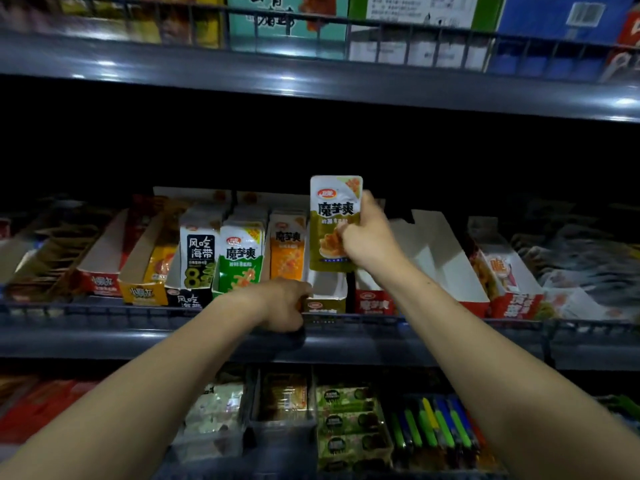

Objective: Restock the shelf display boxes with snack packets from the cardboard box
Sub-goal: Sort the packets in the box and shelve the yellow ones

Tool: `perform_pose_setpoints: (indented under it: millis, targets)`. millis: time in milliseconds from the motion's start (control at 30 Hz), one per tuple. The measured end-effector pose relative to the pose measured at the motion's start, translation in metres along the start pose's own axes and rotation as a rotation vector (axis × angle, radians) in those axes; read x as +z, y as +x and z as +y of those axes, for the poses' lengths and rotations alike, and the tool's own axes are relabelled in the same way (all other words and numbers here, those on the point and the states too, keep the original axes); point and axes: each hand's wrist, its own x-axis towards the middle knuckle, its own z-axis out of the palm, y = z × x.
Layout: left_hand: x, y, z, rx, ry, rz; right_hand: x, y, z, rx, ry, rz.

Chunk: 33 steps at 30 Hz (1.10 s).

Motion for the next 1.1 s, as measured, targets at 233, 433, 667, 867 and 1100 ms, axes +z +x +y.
perform_pose_setpoints:
  millis: [233,433,667,867,1100]
  targets:
    - [0.016,0.002,-0.005,0.053,0.006,0.117,0.042,0.025,0.025,0.227,-0.057,-0.002]
    - [0.019,0.003,-0.005,0.080,0.031,0.136,0.024,0.037,0.027,0.201,-0.298,-0.152]
    - [0.019,0.004,-0.005,0.078,0.102,0.137,0.014,0.055,0.011,0.095,-0.600,-0.224]
    - [0.021,0.007,-0.008,0.087,0.151,0.159,0.015,0.068,0.011,0.000,-0.776,-0.249]
    - [0.024,0.009,-0.008,0.083,0.199,0.189,0.029,0.068,0.030,-0.045,-0.951,-0.406]
